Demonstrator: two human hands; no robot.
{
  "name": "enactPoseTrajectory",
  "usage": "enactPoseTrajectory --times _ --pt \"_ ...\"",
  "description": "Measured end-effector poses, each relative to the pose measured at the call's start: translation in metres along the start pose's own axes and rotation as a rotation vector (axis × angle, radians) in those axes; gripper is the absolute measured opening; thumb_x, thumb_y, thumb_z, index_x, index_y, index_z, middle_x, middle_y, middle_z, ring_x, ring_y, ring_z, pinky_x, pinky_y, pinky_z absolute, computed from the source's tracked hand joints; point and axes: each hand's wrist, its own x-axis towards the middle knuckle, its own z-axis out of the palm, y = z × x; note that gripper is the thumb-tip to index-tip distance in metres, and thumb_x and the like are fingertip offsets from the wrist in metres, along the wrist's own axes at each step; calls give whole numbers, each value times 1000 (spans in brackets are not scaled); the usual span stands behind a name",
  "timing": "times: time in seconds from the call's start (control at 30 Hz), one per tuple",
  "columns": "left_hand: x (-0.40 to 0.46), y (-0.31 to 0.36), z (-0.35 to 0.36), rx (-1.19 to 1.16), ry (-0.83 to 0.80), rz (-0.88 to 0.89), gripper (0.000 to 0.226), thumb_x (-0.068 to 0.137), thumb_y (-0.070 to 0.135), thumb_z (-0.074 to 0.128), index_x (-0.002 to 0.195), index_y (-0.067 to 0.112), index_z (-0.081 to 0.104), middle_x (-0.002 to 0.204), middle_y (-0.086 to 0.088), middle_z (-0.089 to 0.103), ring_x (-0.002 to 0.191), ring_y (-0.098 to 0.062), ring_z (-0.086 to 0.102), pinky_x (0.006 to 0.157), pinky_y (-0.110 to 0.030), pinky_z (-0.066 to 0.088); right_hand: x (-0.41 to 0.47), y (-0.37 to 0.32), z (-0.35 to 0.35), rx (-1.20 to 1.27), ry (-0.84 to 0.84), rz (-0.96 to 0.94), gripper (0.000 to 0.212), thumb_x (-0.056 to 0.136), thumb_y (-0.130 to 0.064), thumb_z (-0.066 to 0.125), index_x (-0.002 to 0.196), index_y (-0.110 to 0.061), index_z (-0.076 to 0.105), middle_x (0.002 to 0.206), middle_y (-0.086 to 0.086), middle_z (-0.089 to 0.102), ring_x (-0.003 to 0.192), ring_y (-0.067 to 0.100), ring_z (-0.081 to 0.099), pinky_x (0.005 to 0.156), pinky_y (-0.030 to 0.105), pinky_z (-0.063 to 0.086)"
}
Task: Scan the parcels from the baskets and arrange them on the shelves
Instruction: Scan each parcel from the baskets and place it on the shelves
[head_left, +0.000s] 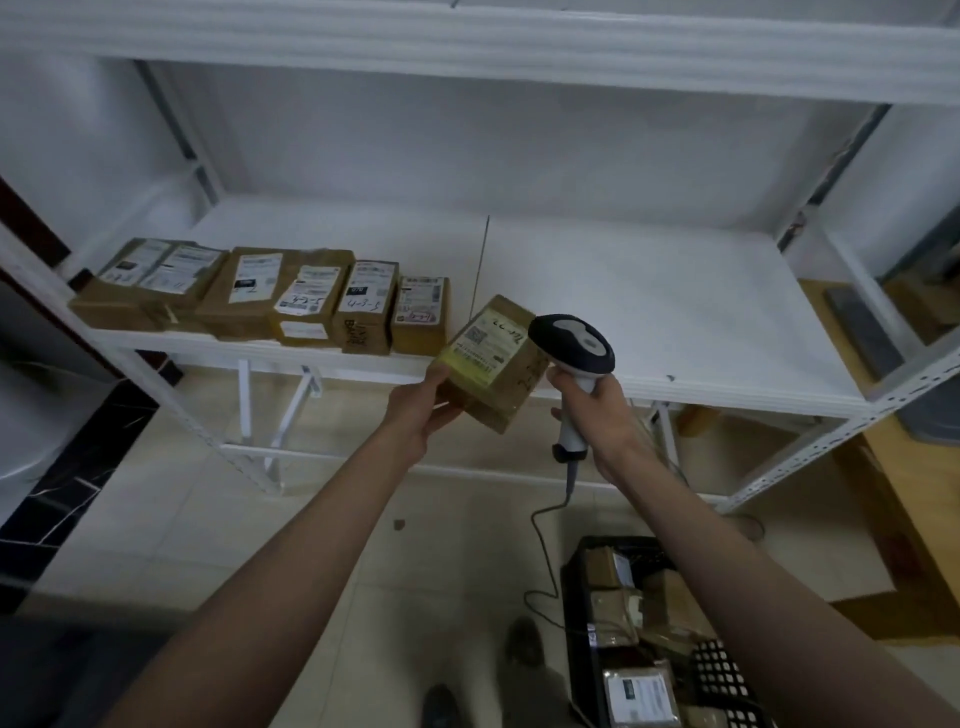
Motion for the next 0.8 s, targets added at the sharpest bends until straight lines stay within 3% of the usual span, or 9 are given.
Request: enactPoseTrajectory --times 0.13,0.23,0.43,0.57,0.63,0.8 --pt "46 7 36 -63 6 -34 32 102 19 59 128 -1 58 107 -11 66 98 -19 65 84 -31 56 55 10 -2 2 -28 67 16 95 -26 68 107 -36 63 103 -12 68 99 13 64 89 47 61" --pt "77 9 57 -117 39 -59 34 102 16 59 130 -2 58 112 -13 66 103 -20 63 92 -33 55 97 16 -1 8 -45 121 19 96 -26 68 114 -25 64 101 -3 68 94 19 63 84 46 61" --pt "129 9 77 -213 185 -123 29 97 10 65 122 -5 60 94 -12 66 86 -19 65 99 -40 55 165 25 5 20 -143 213 35 98 -20 66 131 -11 60 118 8 67 106 26 62 90 48 57" --pt "142 6 71 -282 299 -151 18 92 2 69 105 -7 61 87 -16 63 79 -24 65 95 -45 56 190 33 16 21 -213 247 26 97 -18 67 122 -15 63 106 4 69 97 22 63 91 50 57" --pt "145 5 63 -278 332 -150 24 90 2 71 109 -7 61 91 -18 65 82 -25 66 97 -46 56 198 37 22 19 -241 258 20 97 -17 67 117 -17 64 99 4 69 91 22 63 89 51 57" --pt "152 9 50 -238 358 -172 16 87 1 74 96 -7 64 85 -18 66 80 -24 67 84 -36 61 207 45 33 9 -273 278 14 95 -19 69 104 -28 64 88 -4 70 78 13 64 87 49 58"
